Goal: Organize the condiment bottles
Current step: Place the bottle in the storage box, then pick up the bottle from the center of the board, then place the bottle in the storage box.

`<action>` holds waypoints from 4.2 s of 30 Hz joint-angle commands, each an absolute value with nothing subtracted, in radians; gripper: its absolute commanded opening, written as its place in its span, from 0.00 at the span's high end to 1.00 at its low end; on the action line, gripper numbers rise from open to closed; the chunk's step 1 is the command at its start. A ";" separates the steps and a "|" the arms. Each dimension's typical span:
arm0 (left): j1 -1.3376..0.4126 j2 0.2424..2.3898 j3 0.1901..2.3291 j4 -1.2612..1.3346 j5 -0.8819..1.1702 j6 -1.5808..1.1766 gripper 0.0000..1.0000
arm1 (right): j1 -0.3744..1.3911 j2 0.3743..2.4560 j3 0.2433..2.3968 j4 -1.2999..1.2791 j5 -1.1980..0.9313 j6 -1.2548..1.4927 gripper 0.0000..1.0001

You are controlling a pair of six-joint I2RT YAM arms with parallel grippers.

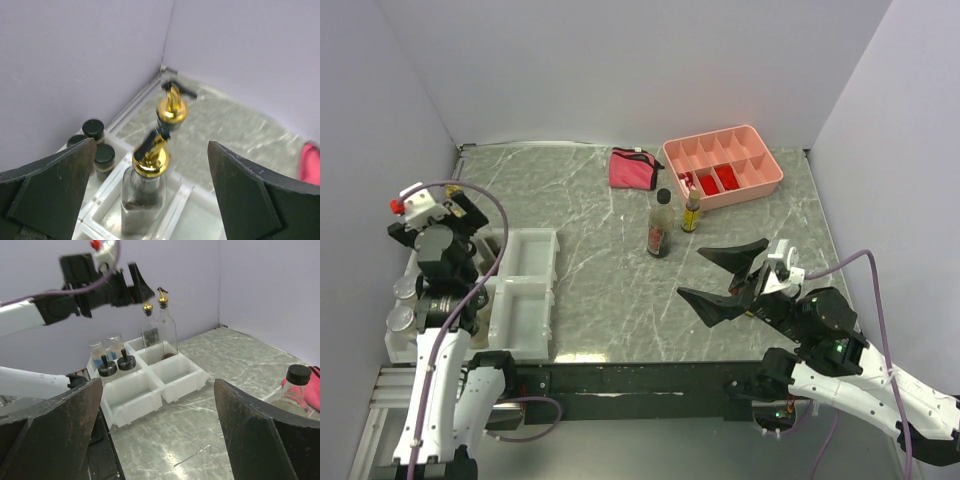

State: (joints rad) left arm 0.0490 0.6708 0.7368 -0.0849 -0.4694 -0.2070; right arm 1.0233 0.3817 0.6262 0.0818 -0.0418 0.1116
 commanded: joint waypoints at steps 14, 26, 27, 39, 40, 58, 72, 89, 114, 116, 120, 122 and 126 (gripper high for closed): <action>0.041 0.936 1.339 -0.388 -0.031 -0.457 0.01 | 1.026 0.503 0.730 -0.098 0.265 0.238 0.00; -0.530 1.270 1.433 -0.262 -0.213 -0.338 0.01 | 1.026 0.451 0.764 -0.285 0.397 0.305 0.00; -0.560 1.291 1.430 -0.250 -0.215 -0.331 0.01 | 1.026 0.427 0.755 -0.287 0.402 0.308 0.00; -0.842 1.594 1.433 -0.061 -0.147 -0.238 0.05 | 1.026 0.373 0.723 -0.311 0.425 0.298 0.00; -0.850 1.609 1.440 -0.066 -0.185 -0.227 0.07 | 1.026 0.371 0.719 -0.308 0.422 0.296 0.00; -0.862 1.710 1.420 0.023 -0.285 -0.253 0.74 | 1.026 0.356 0.719 -0.311 0.430 0.287 0.00; -0.848 1.574 1.394 -0.032 -0.469 -0.258 0.99 | 1.026 0.385 0.721 -0.291 0.403 0.302 0.00; -0.576 1.289 1.351 -0.221 -0.563 -0.278 0.99 | 1.026 0.411 0.709 -0.256 0.380 0.298 0.00; -0.327 1.028 0.985 -0.155 -0.545 -0.301 0.99 | 1.026 0.454 0.696 -0.216 0.339 0.304 0.00; -0.327 1.023 0.959 -0.146 -0.542 -0.308 0.99 | 1.026 0.457 0.696 -0.213 0.339 0.302 0.00; -0.327 1.025 0.946 -0.160 -0.529 -0.325 0.96 | 1.026 0.463 0.692 -0.212 0.327 0.308 0.00; -0.327 1.025 0.940 -0.164 -0.522 -0.333 0.87 | 1.026 0.471 0.689 -0.212 0.310 0.311 0.00; -0.327 1.017 0.920 -0.166 -0.514 -0.363 0.78 | 1.026 0.492 0.693 -0.230 0.330 0.324 0.00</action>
